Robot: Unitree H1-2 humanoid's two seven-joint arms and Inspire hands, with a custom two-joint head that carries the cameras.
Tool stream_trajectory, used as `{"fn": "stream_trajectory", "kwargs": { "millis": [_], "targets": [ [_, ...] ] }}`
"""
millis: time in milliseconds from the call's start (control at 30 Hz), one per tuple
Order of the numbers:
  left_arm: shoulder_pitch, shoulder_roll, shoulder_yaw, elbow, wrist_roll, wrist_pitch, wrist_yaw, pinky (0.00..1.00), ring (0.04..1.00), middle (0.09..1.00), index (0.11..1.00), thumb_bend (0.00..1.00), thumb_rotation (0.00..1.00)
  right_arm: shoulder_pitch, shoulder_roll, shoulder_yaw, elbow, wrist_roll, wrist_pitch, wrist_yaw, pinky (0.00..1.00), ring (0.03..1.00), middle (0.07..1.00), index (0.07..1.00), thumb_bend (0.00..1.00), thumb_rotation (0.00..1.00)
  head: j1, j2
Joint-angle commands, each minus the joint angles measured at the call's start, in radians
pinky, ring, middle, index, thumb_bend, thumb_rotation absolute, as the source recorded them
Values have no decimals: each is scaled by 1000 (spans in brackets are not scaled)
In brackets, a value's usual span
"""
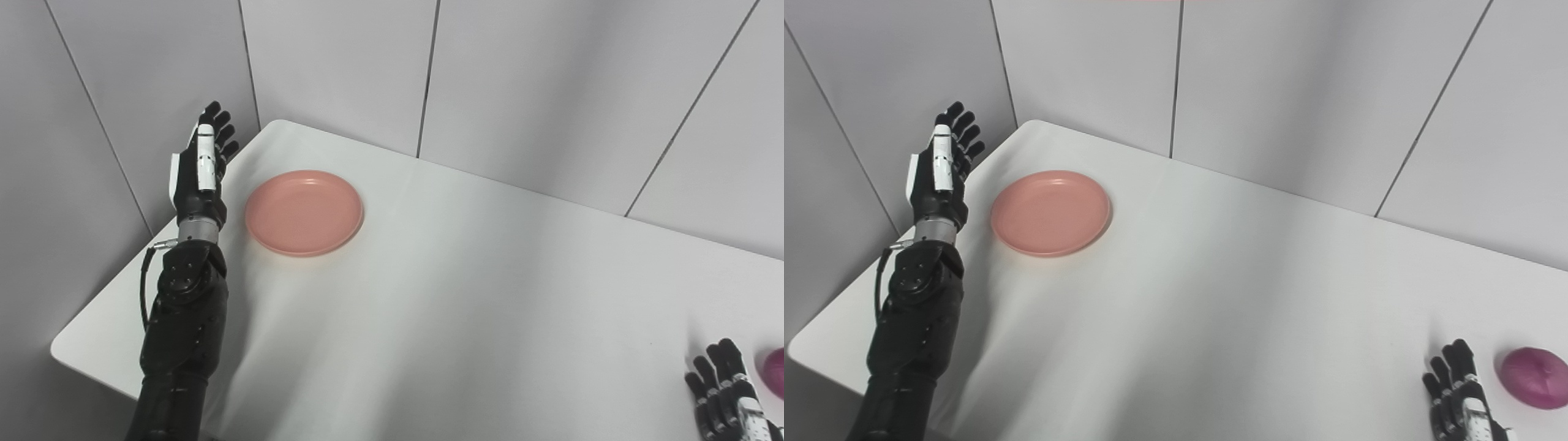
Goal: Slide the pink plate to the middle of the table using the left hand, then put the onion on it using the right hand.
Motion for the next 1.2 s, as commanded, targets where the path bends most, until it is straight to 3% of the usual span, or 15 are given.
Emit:
{"fn": "stream_trajectory", "kwargs": {
  "millis": [0,433,933,1033,1167],
  "targets": [
    [-43,24,5,-8,-15,-13,-10,892,912,907,869,448,1000,42,-5,0,63,-5,38,-3,1000,1000,1000,1000,329,1000,1,1],
    [-51,41,-14,61,-12,-9,-7,900,916,913,882,426,1000,41,-3,-3,66,-2,41,-3,1000,1000,1000,1000,331,1000,2,1],
    [-66,48,-21,142,15,-21,0,864,890,885,849,439,1000,45,1,-2,45,-4,63,-12,1000,1000,1000,1000,233,1000,-1,-1],
    [-68,48,-20,153,8,-17,-3,859,885,880,839,442,1000,46,-3,0,61,-4,31,2,1000,1000,1000,1000,264,1000,-2,0],
    [-68,51,-25,159,13,-8,-5,850,879,875,831,436,1000,47,-2,-1,57,-5,46,-5,1000,1000,1000,1000,305,1000,-1,1]
  ]
}}
